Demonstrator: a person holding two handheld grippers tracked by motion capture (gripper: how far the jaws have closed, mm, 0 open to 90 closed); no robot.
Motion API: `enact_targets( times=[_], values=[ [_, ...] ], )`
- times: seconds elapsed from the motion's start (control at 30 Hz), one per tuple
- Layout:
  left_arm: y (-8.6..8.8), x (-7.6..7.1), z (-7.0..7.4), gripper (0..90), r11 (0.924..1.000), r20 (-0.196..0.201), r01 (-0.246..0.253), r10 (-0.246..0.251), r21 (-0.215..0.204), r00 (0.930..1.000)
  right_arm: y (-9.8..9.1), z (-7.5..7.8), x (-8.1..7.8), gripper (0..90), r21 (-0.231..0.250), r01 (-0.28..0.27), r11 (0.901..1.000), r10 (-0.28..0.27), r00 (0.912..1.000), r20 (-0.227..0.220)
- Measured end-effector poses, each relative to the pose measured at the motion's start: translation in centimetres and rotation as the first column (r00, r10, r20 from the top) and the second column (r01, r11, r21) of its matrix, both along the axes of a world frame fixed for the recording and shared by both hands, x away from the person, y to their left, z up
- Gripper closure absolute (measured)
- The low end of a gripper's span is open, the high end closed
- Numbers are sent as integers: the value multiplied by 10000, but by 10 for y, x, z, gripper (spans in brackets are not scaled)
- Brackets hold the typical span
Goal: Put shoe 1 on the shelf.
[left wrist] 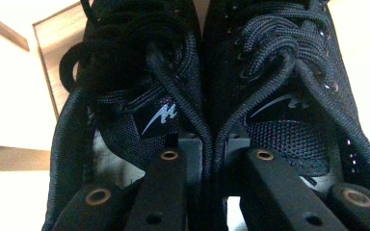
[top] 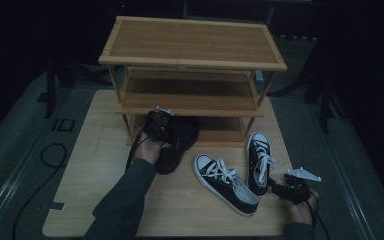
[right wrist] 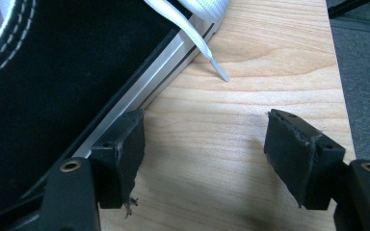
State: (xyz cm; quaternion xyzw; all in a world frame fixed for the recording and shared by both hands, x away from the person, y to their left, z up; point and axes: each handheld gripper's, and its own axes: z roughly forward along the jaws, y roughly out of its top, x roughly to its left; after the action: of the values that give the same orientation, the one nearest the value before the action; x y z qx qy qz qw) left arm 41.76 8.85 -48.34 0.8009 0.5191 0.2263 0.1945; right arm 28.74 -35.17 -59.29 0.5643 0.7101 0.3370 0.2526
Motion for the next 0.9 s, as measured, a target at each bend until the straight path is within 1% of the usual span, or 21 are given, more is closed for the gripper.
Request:
enact_targets(
  times=[0.07,0.1,0.17,0.2,0.23,0.3,0.37,0.4,0.43,0.47,0.5,0.53,0.6,0.63,0.7,0.77,0.8,0.83,0.9],
  values=[
    [-4,1,-1,838,9995,164,-298,299,-48,9994,0,0,0,304,-5,-1,10000,1,10000,0],
    [-8,2,-2,837,9987,372,-507,505,35,9980,0,0,0,304,-18,6,10000,-6,10000,1],
    [-14,2,-4,837,9967,622,-805,797,97,9949,0,0,0,304,-18,7,10000,-7,10000,1],
    [-16,2,-4,836,9959,683,-898,891,76,9937,0,0,0,304,-20,11,10000,-11,10000,-4],
    [-18,2,-5,834,9953,749,-966,960,42,9926,0,0,0,304,-18,11,10000,-11,10000,-1],
    [-20,2,-5,819,9951,772,-980,968,110,9923,0,0,0,304,-17,10,10000,-10,10000,0],
    [-20,1,-5,766,9952,781,-963,948,165,9924,0,0,0,304,-16,7,10000,-7,10000,1],
    [-18,1,-4,717,9963,632,-847,835,158,9945,0,0,0,303,-14,4,10000,-4,10000,6],
    [-17,1,-3,671,9967,557,-784,770,220,9955,0,0,0,304,-7,4,10000,-4,10000,3],
    [-16,0,-2,629,9972,517,-722,711,191,9961,0,0,0,304,-9,7,10000,-7,10000,1],
    [-16,0,-2,604,9972,517,-722,711,191,9961,0,0,0,304,-9,7,10000,-7,10000,1],
    [-14,-3,2,571,9988,335,-481,478,85,9983,0,0,0,304,-12,7,10000,-7,10000,-2],
    [-12,-8,7,538,9996,325,-269,265,127,9991,0,0,0,304,-11,7,10000,-7,10000,0],
    [-10,-11,10,526,9999,318,-85,80,137,9995,0,0,0,304,-16,7,10000,-7,10000,-1],
    [-6,-16,16,527,9997,300,205,-208,104,9993,0,0,0,304,-15,8,10000,-8,10000,-1],
    [-2,-20,21,549,9989,266,448,-451,117,9986,0,0,0,304,-20,10,10000,-10,10000,0],
    [0,-22,24,561,9986,296,522,-523,59,9982,0,0,0,304,-18,10,10000,-10,10000,0],
    [2,-25,28,565,9970,280,768,-766,-61,9967,0,0,0,304,-19,10,10000,-10,10000,-1],
    [6,-31,34,570,9948,429,1011,-1007,-82,9940,0,0,0,304,-21,10,10000,-10,10000,-2]
  ],
)
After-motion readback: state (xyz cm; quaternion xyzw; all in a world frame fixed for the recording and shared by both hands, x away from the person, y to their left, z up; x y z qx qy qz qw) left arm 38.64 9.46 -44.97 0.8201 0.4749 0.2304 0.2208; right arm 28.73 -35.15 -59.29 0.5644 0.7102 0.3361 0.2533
